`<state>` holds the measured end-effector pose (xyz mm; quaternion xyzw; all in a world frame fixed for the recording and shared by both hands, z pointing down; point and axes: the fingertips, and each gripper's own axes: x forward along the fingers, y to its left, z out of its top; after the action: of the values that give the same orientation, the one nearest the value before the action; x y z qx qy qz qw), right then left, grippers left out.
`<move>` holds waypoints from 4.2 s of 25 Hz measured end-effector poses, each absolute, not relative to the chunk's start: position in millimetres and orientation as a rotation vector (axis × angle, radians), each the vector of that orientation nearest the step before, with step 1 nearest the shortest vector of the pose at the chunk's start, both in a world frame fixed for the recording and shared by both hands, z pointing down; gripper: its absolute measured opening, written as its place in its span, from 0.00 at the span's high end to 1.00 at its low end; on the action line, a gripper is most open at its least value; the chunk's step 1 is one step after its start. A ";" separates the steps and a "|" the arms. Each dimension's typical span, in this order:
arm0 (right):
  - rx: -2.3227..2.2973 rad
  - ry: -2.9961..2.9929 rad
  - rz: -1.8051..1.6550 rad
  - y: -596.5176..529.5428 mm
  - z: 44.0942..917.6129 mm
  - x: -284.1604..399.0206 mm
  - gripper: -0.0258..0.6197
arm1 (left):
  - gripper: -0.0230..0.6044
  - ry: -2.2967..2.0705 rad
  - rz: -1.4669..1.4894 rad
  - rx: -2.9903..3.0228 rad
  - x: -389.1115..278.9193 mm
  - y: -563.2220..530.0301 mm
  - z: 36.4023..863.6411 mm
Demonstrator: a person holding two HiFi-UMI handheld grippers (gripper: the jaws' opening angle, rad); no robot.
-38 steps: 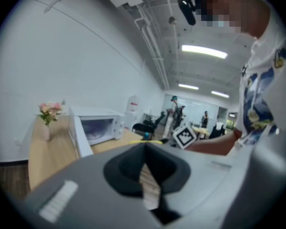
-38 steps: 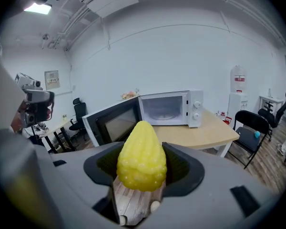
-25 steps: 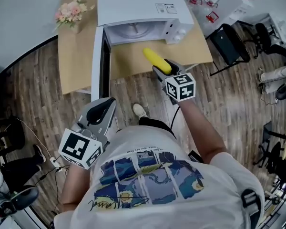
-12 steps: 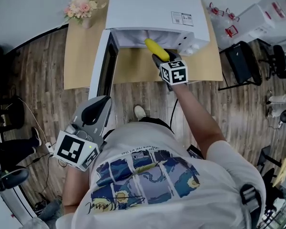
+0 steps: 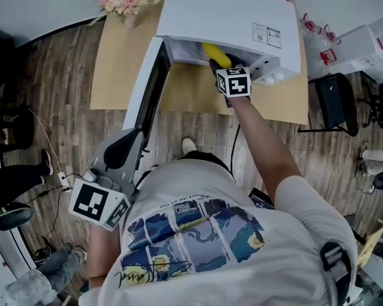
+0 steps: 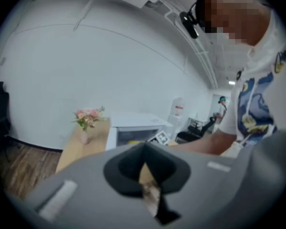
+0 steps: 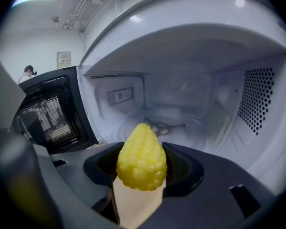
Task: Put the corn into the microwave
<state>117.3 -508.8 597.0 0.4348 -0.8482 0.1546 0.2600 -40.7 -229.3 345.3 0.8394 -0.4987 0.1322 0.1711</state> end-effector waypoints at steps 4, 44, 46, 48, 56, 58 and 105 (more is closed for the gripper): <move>1.177 -2.302 0.385 -528.3 599.8 108.4 0.59 | 0.95 -1.445 0.383 2.360 -46.0 -232.7 346.3; 1.215 -2.212 0.375 -525.7 612.8 113.0 0.53 | 0.95 -1.398 0.397 2.362 -71.9 -213.5 355.1; 1.236 -2.204 0.388 -515.1 610.6 115.7 0.53 | 0.95 -1.385 0.390 2.374 -75.7 -206.4 354.6; 1.256 -2.199 0.405 -503.1 608.6 118.4 0.53 | 0.95 -1.371 0.380 2.385 -80.0 -199.0 354.1; 1.306 -2.176 0.451 -442.0 595.8 123.0 0.54 | 0.95 -1.303 0.362 2.437 -98.6 -163.7 352.9; 1.305 -2.176 0.461 -423.5 592.1 121.5 0.54 | 0.95 -1.286 0.355 2.453 -102.5 -154.4 353.3; 0.961 -2.442 0.409 -85.7 479.4 -18.8 0.95 | 0.95 -1.206 0.231 2.473 -186.9 38.3 388.5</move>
<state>-18.8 -85.7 479.4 0.3512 -0.8925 0.1496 0.2403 -186.9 38.3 388.5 0.8796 -0.4288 0.0823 0.1889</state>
